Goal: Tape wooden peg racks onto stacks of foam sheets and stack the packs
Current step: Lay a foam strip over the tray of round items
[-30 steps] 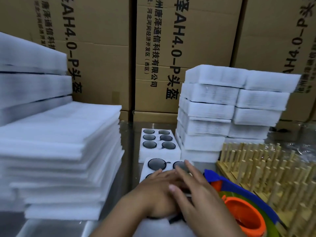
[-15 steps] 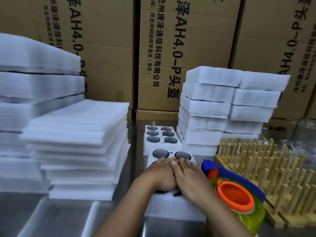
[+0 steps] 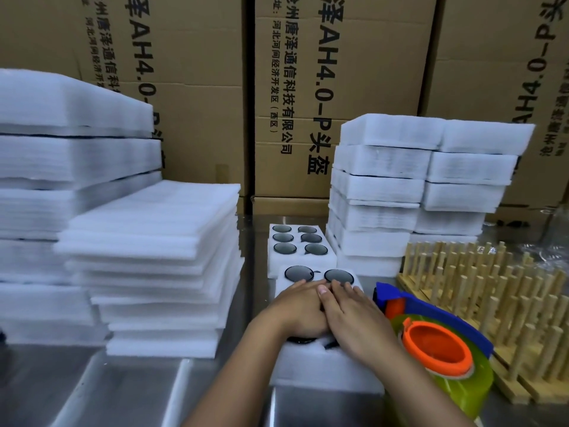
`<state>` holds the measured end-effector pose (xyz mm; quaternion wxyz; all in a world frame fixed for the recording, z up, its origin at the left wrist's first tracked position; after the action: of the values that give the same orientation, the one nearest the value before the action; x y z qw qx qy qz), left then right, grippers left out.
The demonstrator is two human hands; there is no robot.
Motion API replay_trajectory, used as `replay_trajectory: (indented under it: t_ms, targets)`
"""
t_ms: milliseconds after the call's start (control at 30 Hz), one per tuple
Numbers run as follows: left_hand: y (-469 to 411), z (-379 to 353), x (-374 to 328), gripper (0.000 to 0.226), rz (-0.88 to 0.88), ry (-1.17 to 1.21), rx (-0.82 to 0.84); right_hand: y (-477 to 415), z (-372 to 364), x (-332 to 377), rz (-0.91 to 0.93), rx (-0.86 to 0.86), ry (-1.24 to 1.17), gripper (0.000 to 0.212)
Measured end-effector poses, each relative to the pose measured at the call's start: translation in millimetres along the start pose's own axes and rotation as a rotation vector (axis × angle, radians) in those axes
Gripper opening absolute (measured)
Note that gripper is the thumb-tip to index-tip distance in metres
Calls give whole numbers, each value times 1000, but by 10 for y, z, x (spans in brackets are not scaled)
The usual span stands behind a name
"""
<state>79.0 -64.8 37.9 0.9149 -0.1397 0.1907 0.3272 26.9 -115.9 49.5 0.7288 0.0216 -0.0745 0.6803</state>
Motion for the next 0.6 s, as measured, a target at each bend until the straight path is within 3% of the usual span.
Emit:
replay_trajectory:
  t_ms: [267,600]
  targets:
    - [9,-99,1,67,6,-151,121,-60,-53,-12,-10,108,84,54]
    - [-7,-88,0,63,-7,-134,89,-52,-91,-55,-14,57,64,52]
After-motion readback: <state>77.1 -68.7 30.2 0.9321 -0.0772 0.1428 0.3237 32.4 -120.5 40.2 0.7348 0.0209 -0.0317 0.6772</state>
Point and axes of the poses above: each hand's wrist, its own y-axis away from the middle knuckle, its own z-axis out of the back of the hand, x = y × z, the point moved 7 cm from there along -y, towards the middle knuckle, and after that the axes turned 8 degrees about y, right-handed, at the moved point
